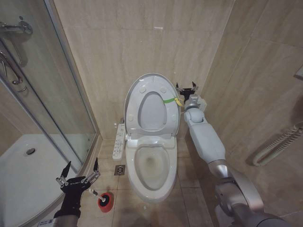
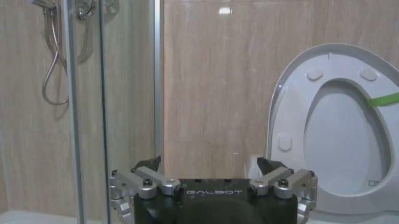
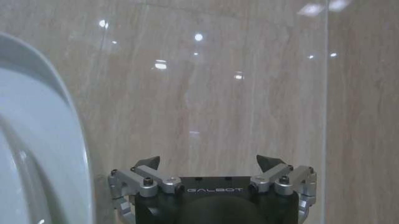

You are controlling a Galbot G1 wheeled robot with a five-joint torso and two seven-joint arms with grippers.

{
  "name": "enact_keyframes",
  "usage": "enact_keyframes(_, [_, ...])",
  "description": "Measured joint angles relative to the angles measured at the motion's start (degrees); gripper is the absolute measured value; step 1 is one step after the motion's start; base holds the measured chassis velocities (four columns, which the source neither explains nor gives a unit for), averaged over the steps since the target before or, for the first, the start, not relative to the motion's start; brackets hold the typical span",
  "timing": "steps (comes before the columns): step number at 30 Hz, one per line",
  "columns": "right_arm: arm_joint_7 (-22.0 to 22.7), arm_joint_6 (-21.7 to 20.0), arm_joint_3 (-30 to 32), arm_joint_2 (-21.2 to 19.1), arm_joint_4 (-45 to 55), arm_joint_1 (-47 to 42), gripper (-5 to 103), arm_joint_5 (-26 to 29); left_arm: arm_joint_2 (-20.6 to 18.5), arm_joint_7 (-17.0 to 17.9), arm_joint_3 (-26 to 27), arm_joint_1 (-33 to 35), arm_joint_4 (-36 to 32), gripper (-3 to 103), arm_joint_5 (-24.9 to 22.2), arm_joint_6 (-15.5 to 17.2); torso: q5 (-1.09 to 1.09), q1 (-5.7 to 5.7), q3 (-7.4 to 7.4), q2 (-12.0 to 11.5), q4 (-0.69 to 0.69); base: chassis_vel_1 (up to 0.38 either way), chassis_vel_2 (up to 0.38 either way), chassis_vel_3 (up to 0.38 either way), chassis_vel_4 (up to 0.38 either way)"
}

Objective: Open the toilet lid, clean the toilet bowl with a toilet brush, close the toilet lid, and flush.

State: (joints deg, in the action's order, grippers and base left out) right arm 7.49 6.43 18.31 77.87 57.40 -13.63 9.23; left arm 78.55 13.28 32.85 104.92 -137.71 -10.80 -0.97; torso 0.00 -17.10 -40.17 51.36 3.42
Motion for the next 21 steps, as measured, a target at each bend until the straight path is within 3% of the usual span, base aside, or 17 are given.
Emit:
enact_keyframes(7, [-1.4, -1.0, -1.3, -1.6, 2.6, -1.2, 100, 2.1, 0.0, 0.0, 0.0, 0.0, 0.0, 100, 0.0, 0.0, 0.0, 0.0, 0.0, 0.0, 0.0, 0.0, 0.0, 0.0, 0.0])
enact_keyframes(17, [-1.7, -4.1, -2.6, -9.6, 15.5, -10.5, 100, 9.9, 0.0, 0.0, 0.0, 0.0, 0.0, 100, 0.0, 0.0, 0.01, 0.0, 0.01, 0.0, 0.01, 0.0, 0.0, 0.0, 0.0])
enact_keyframes(21, [-1.7, -4.8, -2.1, -10.9, 17.9, -12.8, 100, 10.9, 0.0, 0.0, 0.0, 0.0, 0.0, 100, 0.0, 0.0, 0.02, 0.01, 0.01, 0.0, 0.02, 0.0, 0.0, 0.0, 0.0])
